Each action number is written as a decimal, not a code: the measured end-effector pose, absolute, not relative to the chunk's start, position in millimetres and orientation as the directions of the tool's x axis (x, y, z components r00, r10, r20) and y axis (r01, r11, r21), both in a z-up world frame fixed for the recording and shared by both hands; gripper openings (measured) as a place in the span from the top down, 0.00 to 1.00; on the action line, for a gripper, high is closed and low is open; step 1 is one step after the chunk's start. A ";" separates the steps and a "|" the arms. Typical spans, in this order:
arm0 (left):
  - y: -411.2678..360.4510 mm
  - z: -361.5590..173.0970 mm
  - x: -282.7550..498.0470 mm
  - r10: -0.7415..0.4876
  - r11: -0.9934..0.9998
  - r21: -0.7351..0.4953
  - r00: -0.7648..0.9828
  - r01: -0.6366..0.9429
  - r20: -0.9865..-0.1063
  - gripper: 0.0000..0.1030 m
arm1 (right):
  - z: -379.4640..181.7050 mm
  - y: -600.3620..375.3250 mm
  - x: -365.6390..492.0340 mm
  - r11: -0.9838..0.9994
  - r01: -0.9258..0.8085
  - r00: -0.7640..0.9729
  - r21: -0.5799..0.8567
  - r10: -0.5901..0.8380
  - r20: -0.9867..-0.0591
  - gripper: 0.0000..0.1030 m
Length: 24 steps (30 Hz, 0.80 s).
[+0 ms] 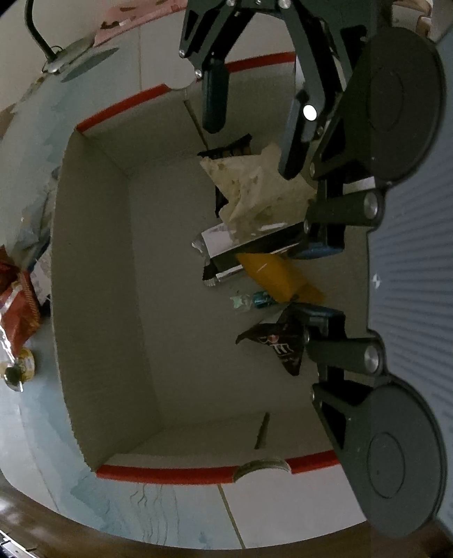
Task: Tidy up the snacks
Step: 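Withdraw both grippers from the box back to the snack pile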
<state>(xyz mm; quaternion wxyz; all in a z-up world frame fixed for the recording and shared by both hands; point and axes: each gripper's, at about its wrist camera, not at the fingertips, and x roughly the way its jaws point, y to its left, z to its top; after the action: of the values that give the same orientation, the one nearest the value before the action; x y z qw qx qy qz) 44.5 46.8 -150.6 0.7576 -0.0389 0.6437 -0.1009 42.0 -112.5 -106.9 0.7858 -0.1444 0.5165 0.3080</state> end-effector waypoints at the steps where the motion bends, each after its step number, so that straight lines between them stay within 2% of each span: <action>1: 47.0 -148.4 42.6 -0.204 0.976 -0.189 0.157 0.106 -0.966 0.74 | -103.7 -113.9 41.7 0.771 -0.630 0.282 0.095 0.340 -0.897 0.32; 12: 57.5 -101.8 35.2 -0.239 0.969 -0.211 0.269 0.128 -0.933 0.72 | -61.7 -127.6 37.8 0.792 -0.597 0.348 0.127 0.399 -0.848 0.24; 13: 58.5 -96.5 34.5 -0.243 0.968 -0.214 0.284 0.130 -0.927 0.70 | -57.1 -128.9 37.7 0.793 -0.596 0.356 0.130 0.405 -0.842 0.23; 16: 62.2 -79.5 33.0 -0.249 0.967 -0.217 0.343 0.131 -0.906 0.51 | -43.3 -132.3 39.1 0.795 -0.592 0.382 0.129 0.418 -0.824 0.21; 24: 63.2 -47.7 40.0 -0.222 0.975 -0.188 0.444 0.121 -0.868 0.43 | -9.6 -142.9 48.5 0.806 -0.577 0.450 0.133 0.449 -0.772 0.14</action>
<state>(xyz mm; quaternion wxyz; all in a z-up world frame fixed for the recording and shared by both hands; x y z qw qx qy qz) 40.0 63.2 -47.7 0.8482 -0.0492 0.5176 -0.1011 48.5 -142.9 -9.6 0.8481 -0.0744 0.4286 0.3026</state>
